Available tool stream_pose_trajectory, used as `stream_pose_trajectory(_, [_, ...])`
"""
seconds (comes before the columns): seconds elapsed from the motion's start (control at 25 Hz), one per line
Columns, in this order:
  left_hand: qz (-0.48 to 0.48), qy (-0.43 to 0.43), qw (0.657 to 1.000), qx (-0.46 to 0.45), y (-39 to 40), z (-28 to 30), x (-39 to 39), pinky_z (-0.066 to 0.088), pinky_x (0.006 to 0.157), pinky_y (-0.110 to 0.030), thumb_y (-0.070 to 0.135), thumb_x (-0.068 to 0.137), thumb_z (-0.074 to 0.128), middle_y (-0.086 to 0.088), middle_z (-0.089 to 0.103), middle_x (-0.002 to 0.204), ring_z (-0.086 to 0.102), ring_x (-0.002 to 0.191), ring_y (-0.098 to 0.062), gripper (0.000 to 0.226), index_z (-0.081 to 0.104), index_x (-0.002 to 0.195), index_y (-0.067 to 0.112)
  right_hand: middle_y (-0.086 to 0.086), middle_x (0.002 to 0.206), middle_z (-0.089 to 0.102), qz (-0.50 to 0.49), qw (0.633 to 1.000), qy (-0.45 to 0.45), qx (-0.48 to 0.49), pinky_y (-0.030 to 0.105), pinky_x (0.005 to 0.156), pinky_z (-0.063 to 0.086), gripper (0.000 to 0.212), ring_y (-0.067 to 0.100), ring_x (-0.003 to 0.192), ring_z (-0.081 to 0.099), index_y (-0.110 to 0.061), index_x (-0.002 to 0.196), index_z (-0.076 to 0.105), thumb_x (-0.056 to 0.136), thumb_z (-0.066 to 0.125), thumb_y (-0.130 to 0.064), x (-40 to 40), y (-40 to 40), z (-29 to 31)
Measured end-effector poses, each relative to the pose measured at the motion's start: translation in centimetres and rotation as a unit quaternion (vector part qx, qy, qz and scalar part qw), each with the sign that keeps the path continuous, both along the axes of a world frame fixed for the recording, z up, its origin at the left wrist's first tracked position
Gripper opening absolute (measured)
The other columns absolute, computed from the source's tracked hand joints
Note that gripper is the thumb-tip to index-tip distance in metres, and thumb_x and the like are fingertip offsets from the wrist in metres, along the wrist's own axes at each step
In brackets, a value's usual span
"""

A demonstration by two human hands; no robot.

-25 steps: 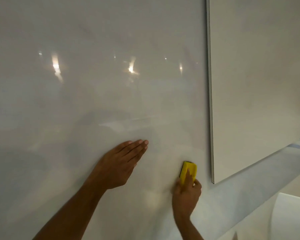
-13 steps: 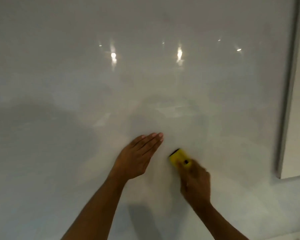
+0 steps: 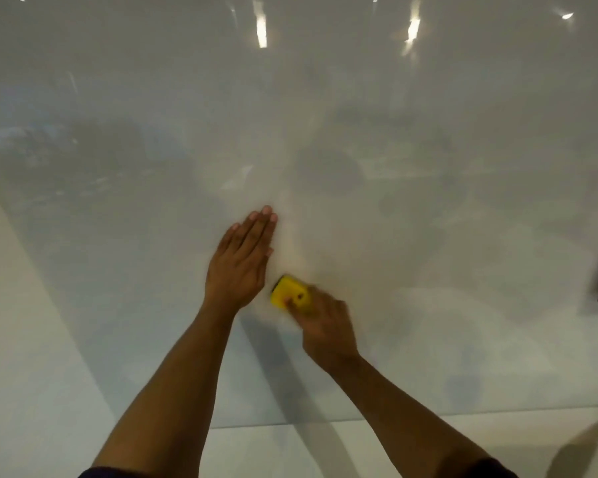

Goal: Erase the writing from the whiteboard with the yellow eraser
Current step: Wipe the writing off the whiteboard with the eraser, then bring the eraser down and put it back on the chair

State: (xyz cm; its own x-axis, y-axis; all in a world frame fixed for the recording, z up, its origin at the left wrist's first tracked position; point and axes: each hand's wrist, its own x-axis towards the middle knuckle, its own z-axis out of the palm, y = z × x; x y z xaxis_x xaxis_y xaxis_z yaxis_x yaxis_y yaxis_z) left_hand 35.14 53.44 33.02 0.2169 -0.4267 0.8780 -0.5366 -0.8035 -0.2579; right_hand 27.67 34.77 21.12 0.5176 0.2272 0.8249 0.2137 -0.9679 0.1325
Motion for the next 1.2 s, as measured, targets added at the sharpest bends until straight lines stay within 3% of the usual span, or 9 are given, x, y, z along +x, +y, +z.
stream_pose_trajectory(0.08, [0.011,0.016,1.000,-0.012,0.9,-1.0,0.0,0.025,0.129,-0.040,0.018,0.108,0.048,-0.005,0.028,0.173,0.029,0.160,-0.021,0.059,0.035,0.165,0.010,0.018,0.127,0.060,0.049,0.982,0.021,-0.182,0.043,0.085,0.045,0.064,0.036,0.096,0.061,-0.030,0.137,0.059,0.077,0.050,-0.011,0.4,-0.4,-0.4])
stream_pose_trajectory(0.2, [0.016,0.026,1.000,0.001,1.9,-2.2,-0.3,0.027,0.129,-0.042,0.019,0.108,0.041,-0.009,0.028,0.174,0.027,0.161,-0.023,0.059,0.032,0.165,0.007,0.014,0.128,0.063,0.063,0.970,0.034,-0.233,0.044,0.091,0.040,0.066,0.032,0.102,0.057,-0.034,0.137,0.059,0.074,0.054,-0.015,0.5,-1.5,0.9])
stream_pose_trajectory(0.4, [-0.030,0.055,0.997,0.047,2.5,-4.4,-1.6,0.029,0.127,-0.042,0.039,0.105,0.042,-0.014,0.031,0.172,0.031,0.160,-0.029,0.068,0.036,0.162,0.002,0.014,0.129,0.061,0.102,0.983,0.012,-0.154,0.041,0.085,0.050,0.069,0.033,0.104,0.061,-0.023,0.150,0.047,0.084,0.062,-0.008,0.0,-3.0,0.1])
stream_pose_trajectory(0.56, [-0.066,0.046,0.988,0.135,2.1,-7.6,-2.5,0.051,0.105,-0.046,0.059,0.094,0.053,-0.021,0.059,0.151,0.059,0.136,-0.036,0.080,0.058,0.147,-0.001,0.013,0.127,0.066,0.123,0.989,-0.024,-0.081,0.039,0.081,0.051,0.048,0.031,0.098,0.065,-0.008,0.134,0.059,0.089,0.070,-0.019,-0.9,-4.8,1.0])
stream_pose_trajectory(0.68, [-0.079,0.022,0.984,0.158,0.2,-8.8,-2.6,0.060,0.083,-0.043,0.048,0.099,0.050,-0.019,0.073,0.123,0.074,0.102,-0.038,0.065,0.056,0.142,0.000,0.013,0.122,0.070,0.130,0.987,-0.035,-0.086,0.037,0.076,0.055,0.044,0.030,0.093,0.068,-0.005,0.128,0.063,0.090,0.072,-0.027,-1.6,-7.1,1.0])
stream_pose_trajectory(0.8, [-0.097,0.005,0.982,0.162,-2.3,-9.3,-2.9,0.061,0.072,-0.039,0.041,0.111,0.028,-0.016,0.075,0.108,0.074,0.085,-0.033,0.054,0.052,0.139,0.001,0.013,0.119,0.071,0.132,0.988,-0.014,-0.081,0.037,0.076,0.055,0.044,0.030,0.091,0.068,-0.005,0.127,0.062,0.095,0.068,-0.034,-3.0,-9.6,0.3])
stream_pose_trajectory(0.88, [-0.113,0.010,0.979,0.168,-4.3,-9.8,-3.1,0.061,0.071,-0.039,0.041,0.112,0.026,-0.015,0.075,0.106,0.073,0.083,-0.032,0.054,0.052,0.138,0.001,0.012,0.120,0.070,0.124,0.989,0.011,-0.074,0.037,0.078,0.054,0.050,0.030,0.094,0.068,-0.006,0.130,0.059,0.095,0.069,-0.039,-4.2,-11.5,0.0])
stream_pose_trajectory(1.08, [-0.173,0.023,0.966,0.189,-11.2,-10.5,-3.9,0.059,0.073,-0.039,0.036,0.100,0.048,-0.015,0.073,0.109,0.071,0.084,-0.033,0.052,0.050,0.139,0.002,0.014,0.130,0.064,0.099,0.986,0.123,-0.054,0.039,0.095,0.051,0.061,0.031,0.111,0.062,-0.004,0.140,0.054,0.094,0.070,-0.041,-8.8,-19.3,-0.5])
stream_pose_trajectory(1.2, [-0.206,0.029,0.958,0.195,-16.5,-10.8,-5.1,0.058,0.073,-0.041,0.036,0.100,0.048,-0.016,0.071,0.109,0.069,0.086,-0.033,0.052,0.055,0.136,0.000,0.011,0.128,0.065,0.032,0.986,0.160,-0.035,0.036,0.093,0.050,0.061,0.029,0.108,0.063,-0.006,0.141,0.056,0.093,0.070,-0.041,-13.0,-24.1,-0.4])
